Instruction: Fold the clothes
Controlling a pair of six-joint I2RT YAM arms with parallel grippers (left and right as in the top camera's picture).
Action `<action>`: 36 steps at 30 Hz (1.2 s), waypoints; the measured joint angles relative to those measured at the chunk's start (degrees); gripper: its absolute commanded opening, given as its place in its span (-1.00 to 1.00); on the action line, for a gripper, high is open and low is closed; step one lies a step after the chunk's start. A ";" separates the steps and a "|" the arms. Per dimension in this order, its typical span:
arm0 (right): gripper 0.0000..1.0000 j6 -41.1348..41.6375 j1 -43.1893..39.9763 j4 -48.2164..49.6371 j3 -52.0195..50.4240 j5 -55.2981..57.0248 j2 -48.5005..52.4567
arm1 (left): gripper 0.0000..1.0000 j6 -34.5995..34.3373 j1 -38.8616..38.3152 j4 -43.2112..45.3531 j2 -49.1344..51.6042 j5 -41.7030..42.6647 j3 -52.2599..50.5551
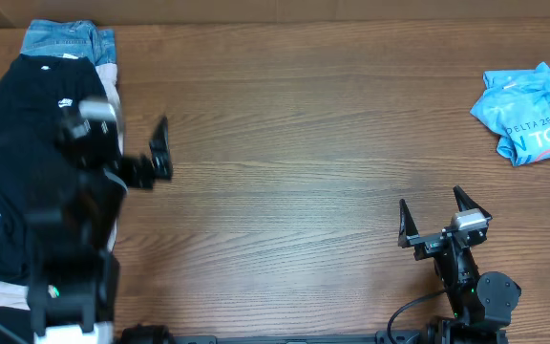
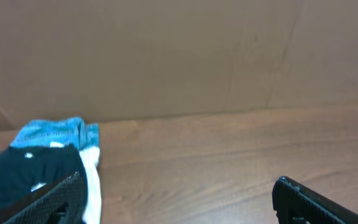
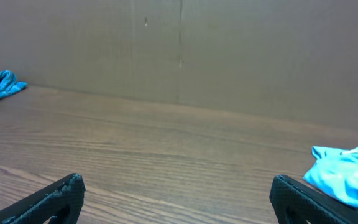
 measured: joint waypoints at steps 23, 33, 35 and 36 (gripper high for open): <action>1.00 0.02 0.00 -0.02 -0.20 0.00 0.00 | 1.00 0.20 -1.90 21.70 -39.26 5.49 -46.21; 0.99 0.00 0.00 0.00 -0.20 0.02 0.00 | 1.00 0.20 -2.69 21.97 -45.83 5.49 -51.52; 1.00 0.00 0.00 -0.02 -0.20 0.02 0.00 | 1.00 0.17 -2.69 22.08 -46.01 5.42 -51.60; 1.00 0.00 0.00 -0.04 -0.20 0.02 0.00 | 1.00 0.20 -2.69 22.10 -46.03 5.31 -51.63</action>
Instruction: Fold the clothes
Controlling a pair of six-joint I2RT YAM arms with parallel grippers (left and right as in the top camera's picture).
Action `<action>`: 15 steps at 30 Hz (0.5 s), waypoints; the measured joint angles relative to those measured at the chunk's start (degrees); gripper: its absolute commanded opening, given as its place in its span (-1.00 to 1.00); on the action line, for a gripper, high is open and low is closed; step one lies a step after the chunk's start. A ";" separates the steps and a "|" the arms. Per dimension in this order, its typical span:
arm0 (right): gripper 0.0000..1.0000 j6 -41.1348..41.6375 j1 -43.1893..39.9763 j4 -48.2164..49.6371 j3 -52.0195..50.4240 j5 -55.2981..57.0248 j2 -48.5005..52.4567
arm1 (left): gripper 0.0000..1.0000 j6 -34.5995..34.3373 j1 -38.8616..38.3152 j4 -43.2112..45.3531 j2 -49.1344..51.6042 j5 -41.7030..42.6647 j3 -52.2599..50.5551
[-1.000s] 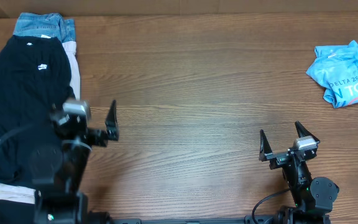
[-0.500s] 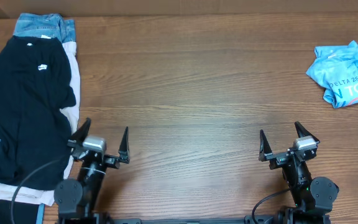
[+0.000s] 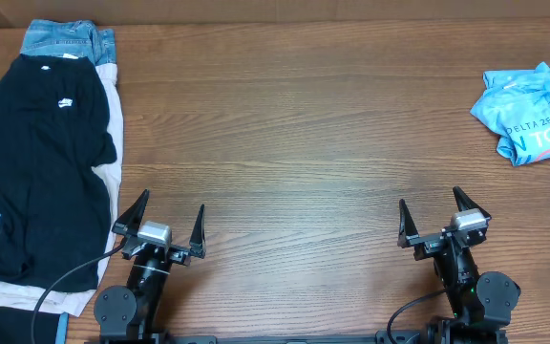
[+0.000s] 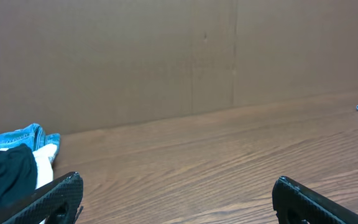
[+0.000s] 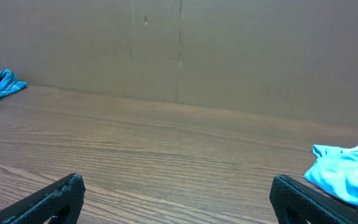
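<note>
A pile of clothes lies at the table's left edge: a black shirt (image 3: 36, 162) on top, a white garment (image 3: 115, 105) under it, folded blue jeans (image 3: 65, 40) at the far end. A crumpled light-blue shirt (image 3: 525, 113) lies at the far right. My left gripper (image 3: 168, 218) rests low near the front edge, open and empty, just right of the pile. My right gripper (image 3: 437, 212) sits open and empty at the front right. The left wrist view shows the jeans (image 4: 11, 138) and the black shirt (image 4: 5, 177); the right wrist view shows the blue shirt (image 5: 347, 171).
A brown cardboard wall (image 4: 179, 56) stands behind the far edge of the wooden table (image 3: 294, 143). Cables run off both arm bases at the front edge.
My left arm was raised over the right edge of the black shirt; now it is pulled back low at the front edge, gripper open. The clothes and right arm are unchanged.
</note>
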 measured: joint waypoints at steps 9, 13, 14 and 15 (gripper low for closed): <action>1.00 0.00 0.00 0.04 0.00 -0.02 0.00 | 1.00 0.00 0.00 -6.51 -0.11 -0.92 -0.22; 0.99 0.00 0.00 0.02 0.00 0.02 0.00 | 1.00 0.00 0.00 -6.54 -0.13 -1.07 -0.24; 1.00 0.02 0.00 0.04 0.00 -0.02 0.00 | 1.00 0.00 0.00 -6.51 -0.13 -1.07 -0.24; 1.00 0.02 0.00 0.04 0.00 0.00 0.00 | 1.00 0.00 0.00 -6.54 -0.13 -1.07 -0.22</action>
